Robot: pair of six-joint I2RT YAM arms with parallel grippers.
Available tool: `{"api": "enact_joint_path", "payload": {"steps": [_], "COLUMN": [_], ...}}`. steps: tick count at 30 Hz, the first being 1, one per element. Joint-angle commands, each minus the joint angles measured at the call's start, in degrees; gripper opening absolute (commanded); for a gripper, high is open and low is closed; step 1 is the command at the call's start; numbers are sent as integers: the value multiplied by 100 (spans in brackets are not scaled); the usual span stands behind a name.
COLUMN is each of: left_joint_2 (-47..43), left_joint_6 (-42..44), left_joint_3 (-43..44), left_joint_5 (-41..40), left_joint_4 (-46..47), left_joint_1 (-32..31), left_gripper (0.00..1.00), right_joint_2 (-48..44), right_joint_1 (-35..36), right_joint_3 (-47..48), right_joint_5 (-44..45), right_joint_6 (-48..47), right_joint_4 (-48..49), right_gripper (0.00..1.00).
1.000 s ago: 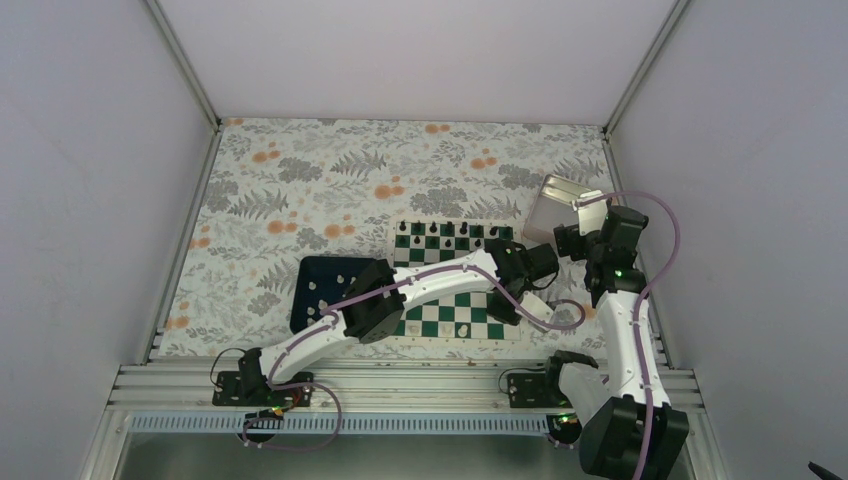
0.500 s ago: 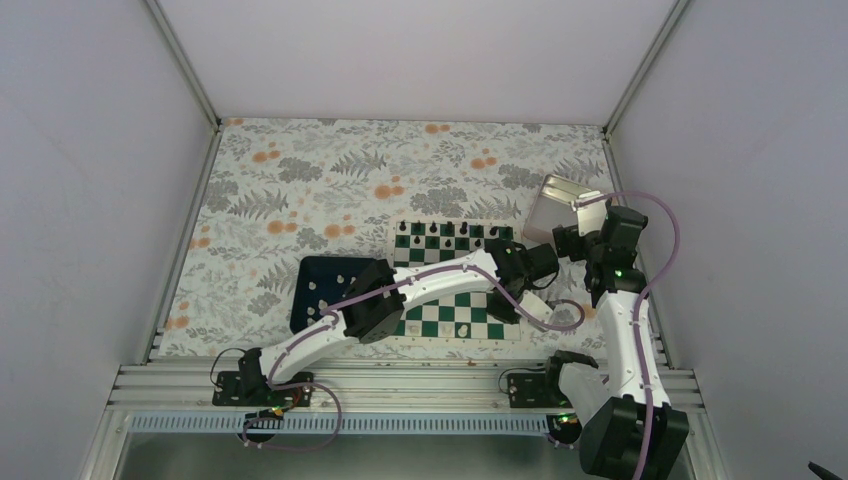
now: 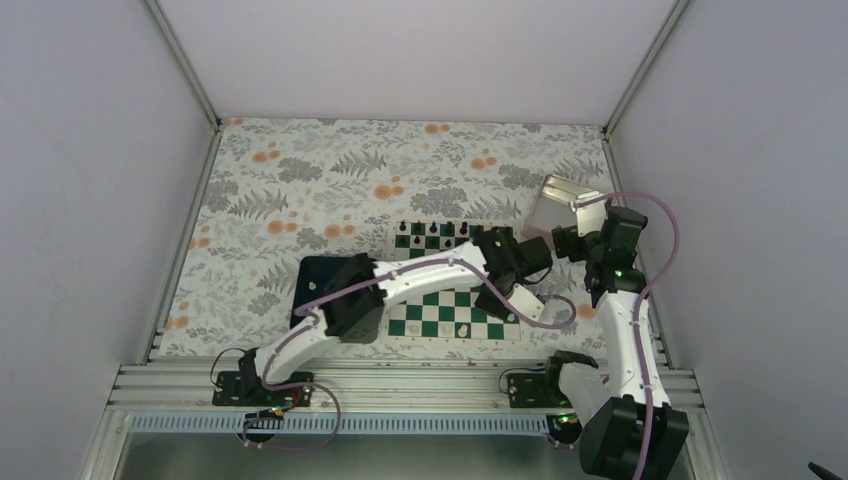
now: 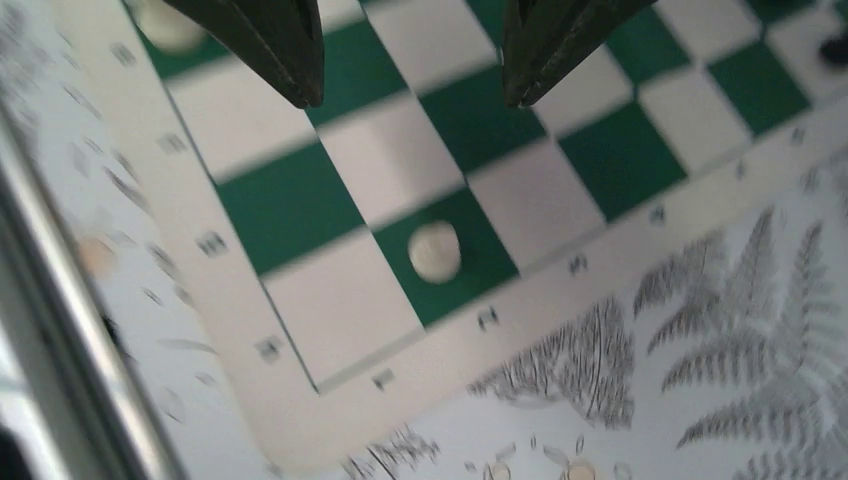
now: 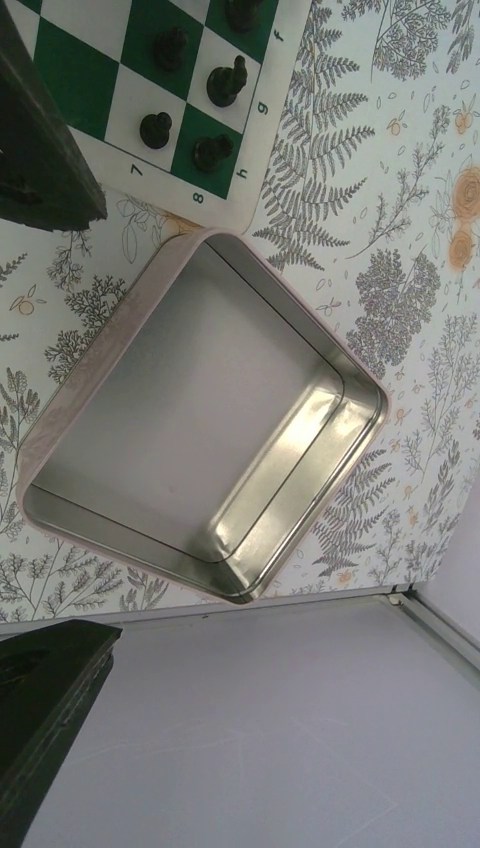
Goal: Set up the chess pieces on the board
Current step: Place the chess piece on the chessboard, then pick up the chess piece from the storage box.
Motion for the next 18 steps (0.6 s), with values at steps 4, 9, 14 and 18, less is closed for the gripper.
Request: {"api": "enact_joint_path", "payload": {"steps": [4, 9, 14, 18], "left_joint_2": [-2605, -3931, -4806, -5108], "left_joint_6": [-208, -417, -355, -257], "left_joint_3": [-2846, -4387, -5592, -6173], "left_joint_5": [-745, -739, -750, -673], "left_joint_4": [768, 970, 1204, 1295], "left_joint_1": [250, 1133, 2030, 2527], "left_gripper": [49, 50, 49, 49], "right_joint_2": [-70, -62, -20, -20], "right_joint_1": [-82, -83, -85, -83], "right_joint_3": [5, 14, 27, 21], "right_joint_5": [-128, -153, -168, -172], "right_joint_6": [-16, -17, -9, -17], "right_joint_4": [-2, -24, -46, -68], "right_gripper": [100, 100, 100, 100]}}
